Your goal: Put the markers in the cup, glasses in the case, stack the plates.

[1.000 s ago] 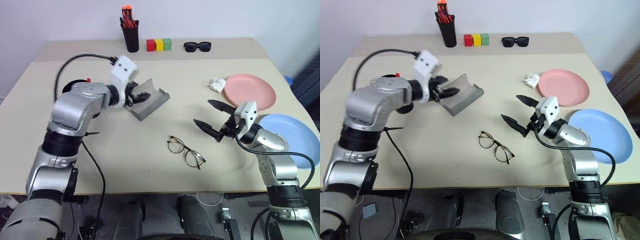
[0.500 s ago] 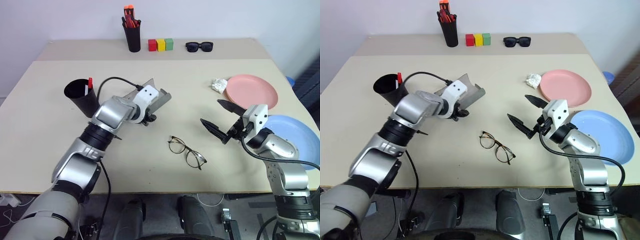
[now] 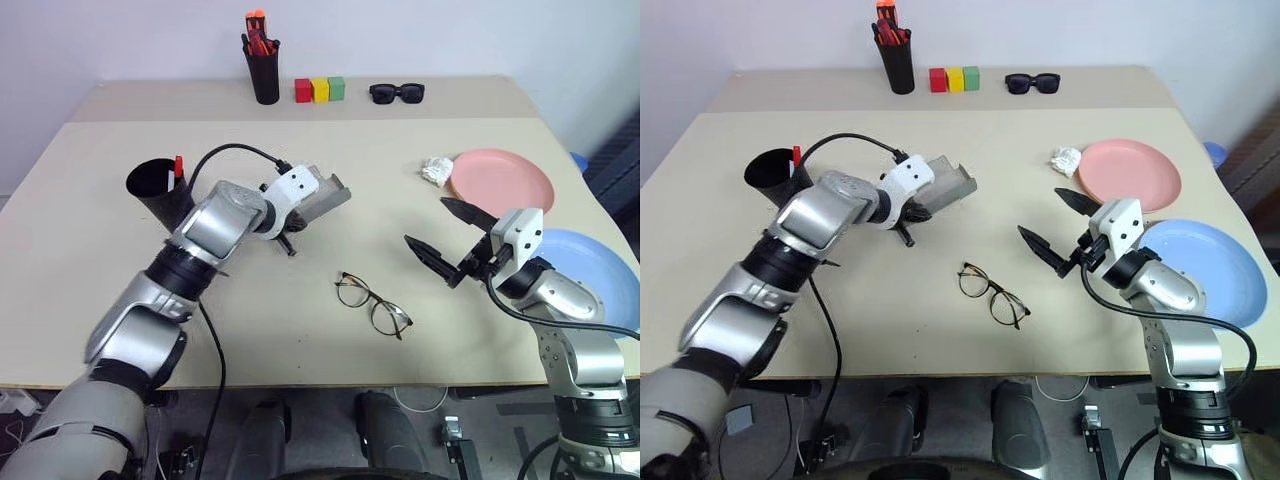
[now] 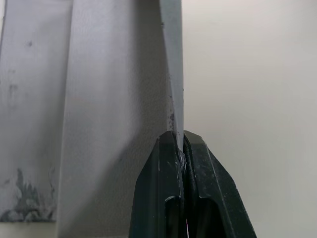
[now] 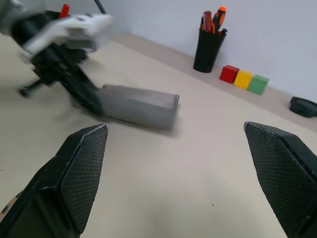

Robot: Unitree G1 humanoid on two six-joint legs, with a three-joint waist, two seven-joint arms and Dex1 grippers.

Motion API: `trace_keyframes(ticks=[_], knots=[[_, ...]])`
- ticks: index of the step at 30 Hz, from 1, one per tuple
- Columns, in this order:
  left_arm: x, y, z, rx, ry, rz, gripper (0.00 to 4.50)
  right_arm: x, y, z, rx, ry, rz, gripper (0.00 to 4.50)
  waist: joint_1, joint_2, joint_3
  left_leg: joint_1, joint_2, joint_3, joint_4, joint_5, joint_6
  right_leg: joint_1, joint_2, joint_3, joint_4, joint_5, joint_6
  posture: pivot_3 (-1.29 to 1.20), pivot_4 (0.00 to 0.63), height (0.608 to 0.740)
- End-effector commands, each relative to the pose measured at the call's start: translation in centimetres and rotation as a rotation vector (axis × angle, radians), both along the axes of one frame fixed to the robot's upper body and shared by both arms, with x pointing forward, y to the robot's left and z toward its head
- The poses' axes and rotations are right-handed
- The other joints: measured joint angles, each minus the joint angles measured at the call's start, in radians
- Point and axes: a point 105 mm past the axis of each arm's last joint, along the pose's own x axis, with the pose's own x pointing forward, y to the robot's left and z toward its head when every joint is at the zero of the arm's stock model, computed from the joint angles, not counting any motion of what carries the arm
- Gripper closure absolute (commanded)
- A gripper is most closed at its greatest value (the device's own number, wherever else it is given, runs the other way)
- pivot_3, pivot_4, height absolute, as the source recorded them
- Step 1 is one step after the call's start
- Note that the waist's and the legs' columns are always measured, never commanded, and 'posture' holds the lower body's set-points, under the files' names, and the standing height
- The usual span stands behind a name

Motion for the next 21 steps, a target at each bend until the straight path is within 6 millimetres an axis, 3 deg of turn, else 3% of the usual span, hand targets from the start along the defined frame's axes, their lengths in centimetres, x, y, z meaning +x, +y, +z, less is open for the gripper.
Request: trace_keyframes(ticks=[1,6,21], knots=[[-1.2,0.1,1.0,0.034,-0.059,-0.173,4.48,-0.3,-0.1,1.5,0.001,-0.066,0.002,0.00,0.003,0.000,0.000,0.000,0.000,0.000,0.000,0.000,0.000,0.000,0.000,0.000,0.000,0.000,0.000,0.00,0.150,0.740],[-1.2,1.3,0.2,0.099,-0.065,-0.245,4.48,-0.5,-0.3,1.2,-0.003,-0.056,0.005,0.00,0.023,0.000,0.000,-0.002,0.000,0.000,0.003,0.000,0.000,0.000,0.000,0.000,-0.001,0.000,0.000,0.00,0.150,0.740],[-0.4,-1.1,-0.9,0.117,-0.099,-0.414,4.48,-1.9,-1.1,0.4,-0.021,-0.026,-0.022,0.00,0.029,0.000,0.000,-0.003,0.000,0.000,0.005,-0.001,0.002,0.001,0.000,0.000,0.000,0.000,0.000,0.00,0.150,0.740]])
